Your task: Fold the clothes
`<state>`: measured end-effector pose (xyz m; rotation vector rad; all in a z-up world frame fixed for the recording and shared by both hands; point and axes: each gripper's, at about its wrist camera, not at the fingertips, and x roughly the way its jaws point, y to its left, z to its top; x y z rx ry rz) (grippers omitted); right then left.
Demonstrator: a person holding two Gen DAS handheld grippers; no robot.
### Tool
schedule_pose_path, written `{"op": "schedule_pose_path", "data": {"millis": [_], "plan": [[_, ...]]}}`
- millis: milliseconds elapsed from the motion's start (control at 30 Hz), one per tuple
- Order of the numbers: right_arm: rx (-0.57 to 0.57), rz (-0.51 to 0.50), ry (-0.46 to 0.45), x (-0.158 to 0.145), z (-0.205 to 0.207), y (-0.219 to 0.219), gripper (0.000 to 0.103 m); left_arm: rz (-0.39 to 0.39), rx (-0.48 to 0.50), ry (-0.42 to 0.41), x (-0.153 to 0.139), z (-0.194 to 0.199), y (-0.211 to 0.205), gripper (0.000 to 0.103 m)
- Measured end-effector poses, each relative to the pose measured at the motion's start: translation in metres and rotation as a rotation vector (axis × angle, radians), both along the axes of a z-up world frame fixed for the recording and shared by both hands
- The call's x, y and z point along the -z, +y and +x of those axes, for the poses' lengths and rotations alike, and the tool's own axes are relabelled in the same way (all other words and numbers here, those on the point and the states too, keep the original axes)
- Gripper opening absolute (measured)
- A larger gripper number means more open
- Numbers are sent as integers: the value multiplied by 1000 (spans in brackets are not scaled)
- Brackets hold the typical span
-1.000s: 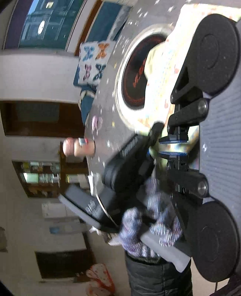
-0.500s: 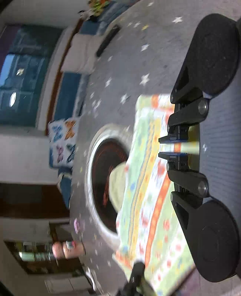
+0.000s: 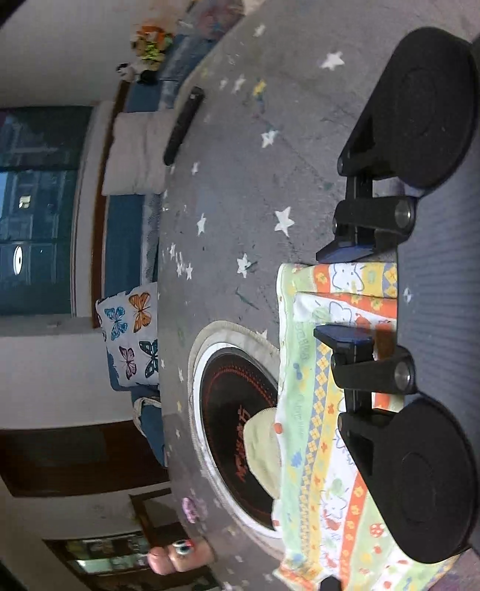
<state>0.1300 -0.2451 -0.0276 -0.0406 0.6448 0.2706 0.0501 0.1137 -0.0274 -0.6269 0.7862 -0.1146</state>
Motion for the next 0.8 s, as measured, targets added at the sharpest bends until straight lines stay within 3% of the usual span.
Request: {"op": "schedule_pose_path", "data": {"millis": [100, 167, 267, 533, 800], "plan": [[13, 36, 15, 1, 2, -4, 36, 4, 1, -3, 0, 0, 0, 12], [9, 71, 30, 0, 2, -5, 17, 11, 4, -7, 0, 1, -1, 12], [2, 95, 35, -1, -2, -4, 10, 30, 8, -8, -2, 2, -3, 11], [59, 153, -14, -19, -38, -22, 6, 69, 59, -44, -21, 11, -18, 9], [131, 128, -91, -52, -67, -54, 6, 87, 176, -88, -43, 38, -70, 9]]}}
